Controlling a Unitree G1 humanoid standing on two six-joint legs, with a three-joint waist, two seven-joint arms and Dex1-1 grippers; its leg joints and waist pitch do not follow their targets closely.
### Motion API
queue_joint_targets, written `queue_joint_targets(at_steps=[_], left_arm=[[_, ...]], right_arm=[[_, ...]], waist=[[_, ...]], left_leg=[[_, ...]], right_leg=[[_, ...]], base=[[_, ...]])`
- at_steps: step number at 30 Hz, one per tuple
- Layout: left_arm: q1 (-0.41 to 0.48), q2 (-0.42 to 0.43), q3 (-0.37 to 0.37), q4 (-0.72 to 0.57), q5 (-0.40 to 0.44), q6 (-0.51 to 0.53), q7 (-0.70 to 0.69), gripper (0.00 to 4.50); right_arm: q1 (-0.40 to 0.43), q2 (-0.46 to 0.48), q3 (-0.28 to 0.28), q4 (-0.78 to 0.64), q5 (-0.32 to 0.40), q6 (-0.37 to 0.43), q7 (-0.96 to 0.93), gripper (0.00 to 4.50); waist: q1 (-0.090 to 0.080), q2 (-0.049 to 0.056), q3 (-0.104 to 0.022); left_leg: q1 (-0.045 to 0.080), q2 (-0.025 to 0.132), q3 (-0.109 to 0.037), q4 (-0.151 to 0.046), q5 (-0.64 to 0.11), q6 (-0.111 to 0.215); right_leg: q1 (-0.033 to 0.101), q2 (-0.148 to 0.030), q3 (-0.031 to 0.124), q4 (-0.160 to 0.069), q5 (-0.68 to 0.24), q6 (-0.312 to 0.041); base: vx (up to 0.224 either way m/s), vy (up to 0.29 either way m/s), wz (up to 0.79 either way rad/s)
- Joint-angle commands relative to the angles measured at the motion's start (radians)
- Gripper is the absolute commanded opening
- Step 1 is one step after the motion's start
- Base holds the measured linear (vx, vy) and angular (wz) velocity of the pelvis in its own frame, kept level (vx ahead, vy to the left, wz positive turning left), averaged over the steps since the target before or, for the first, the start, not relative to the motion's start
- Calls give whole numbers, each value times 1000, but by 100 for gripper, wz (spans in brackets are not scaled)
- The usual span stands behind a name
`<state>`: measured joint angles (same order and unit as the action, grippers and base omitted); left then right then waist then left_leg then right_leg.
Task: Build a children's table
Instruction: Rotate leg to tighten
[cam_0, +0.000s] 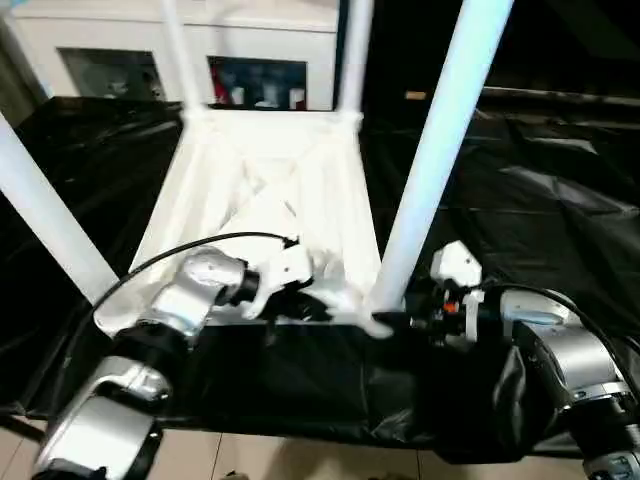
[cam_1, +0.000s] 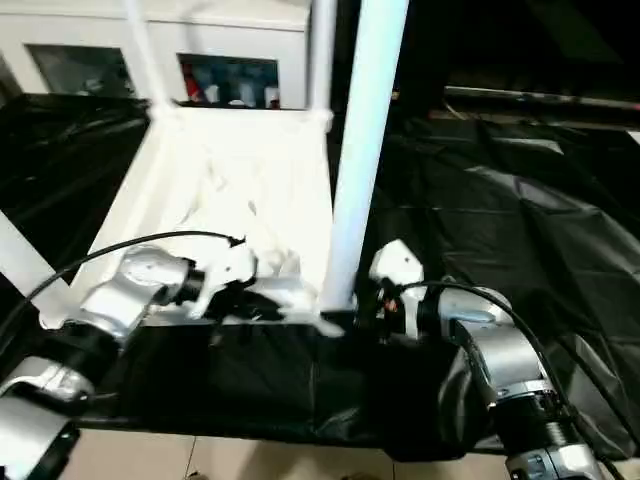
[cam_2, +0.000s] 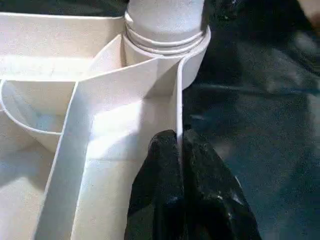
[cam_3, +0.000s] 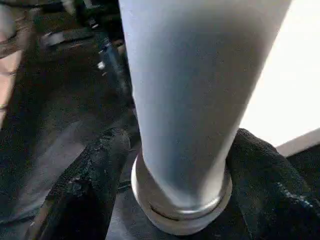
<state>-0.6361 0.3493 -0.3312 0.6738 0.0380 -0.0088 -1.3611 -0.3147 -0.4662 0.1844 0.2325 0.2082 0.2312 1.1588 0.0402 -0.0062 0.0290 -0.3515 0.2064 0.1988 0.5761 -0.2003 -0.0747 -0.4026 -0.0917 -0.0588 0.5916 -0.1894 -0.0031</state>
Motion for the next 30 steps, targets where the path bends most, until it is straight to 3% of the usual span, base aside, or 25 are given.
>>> queue_joint_targets(at_steps=[1, 3, 4, 14, 17, 19, 21, 22, 23, 24, 27, 30], left_arm=[[14, -5, -30, -11, 3, 3, -33, 0], [13, -3, -29, -11, 2, 2, -37, 0], [13, -3, -29, -11, 2, 2, -38, 0], [15, -2, -23, -10, 0, 4, -26, 0], [-9, -43, 5, 35, 19, 26, 104, 0], [-25, -72, 21, 65, 29, 28, 187, 0], [-43, -102, 26, 103, 50, 22, 276, 0], [-43, -102, 26, 103, 50, 22, 276, 0], [-48, -122, 25, 112, 61, 32, 320, 0], [-51, -134, 25, 115, 67, 40, 346, 0], [-63, -216, 31, 132, 75, 93, 461, 0], [-76, -289, 25, 154, 83, 108, 526, 0]], right_arm=[[2, -6, 43, -14, -7, 19, 37, 288], [-1, -11, 49, -12, -13, 17, 40, 283], [-2, -10, 48, -11, -10, 19, 40, 254], [-13, 15, 52, 63, -9, -15, 52, 216], [-1, 48, 29, 119, -9, -44, 0, 213], [2, 72, 19, 162, -29, -44, -65, 213], [-21, 121, 6, 291, -84, -111, -200, 212], [-21, 121, 6, 291, -84, -111, -200, 211], [-42, 151, -14, 362, -99, -127, -289, 210], [-56, 170, -29, 405, -105, -133, -346, 209], [-68, 279, -97, 427, -107, -91, -584, 207], [-71, 383, -121, 384, -108, -51, -738, 207]], waist=[[3, -5, -42], [5, -5, -42], [6, -6, -42], [6, -7, -42], [3, -7, -38], [2, -7, -36], [-7, -8, -27], [-9, -9, -26], [-16, -12, -27], [-22, -4, -27], [-40, -5, -25], [-47, -4, -30]], left_leg=[[1, 31, -6, -62, -163, 91], [2, 31, -6, -62, -163, 86], [2, 30, -7, -63, -167, 81], [1, 29, -7, -62, -171, 71], [2, 29, -7, -64, -198, 66], [7, 29, -8, -66, -232, 51], [8, 23, -13, -70, -306, 22], [11, 23, -16, -71, -327, 13], [6, 22, -23, -74, -336, 5], [0, 21, -28, -77, -343, 1], [6, 19, -30, -78, -370, -3], [1, 19, -36, -84, -367, -4]], right_leg=[[51, -45, 37, -52, -71, -271], [50, -45, 38, -54, -80, -269], [50, -46, 38, -55, -94, -266], [50, -46, 38, -56, -108, -261], [48, -47, 38, -62, -147, -257], [43, -48, 39, -70, -214, -245], [36, -50, 34, -89, -397, -195], [32, -52, 33, -95, -454, -174], [37, -54, 31, -100, -516, -140], [38, -56, 28, -102, -548, -119], [29, -47, 24, -113, -556, -101], [35, -48, 19, -111, -520, -105]], base=[[0, 0, 0], [0, 0, 0], [0, 0, 0], [0, 0, 0], [0, 0, 0], [0, 0, 0], [-32, 1, -1], [-93, 5, -7], [-66, 4, -7], [-57, 8, -11], [0, 0, 0], [0, 0, 0]])
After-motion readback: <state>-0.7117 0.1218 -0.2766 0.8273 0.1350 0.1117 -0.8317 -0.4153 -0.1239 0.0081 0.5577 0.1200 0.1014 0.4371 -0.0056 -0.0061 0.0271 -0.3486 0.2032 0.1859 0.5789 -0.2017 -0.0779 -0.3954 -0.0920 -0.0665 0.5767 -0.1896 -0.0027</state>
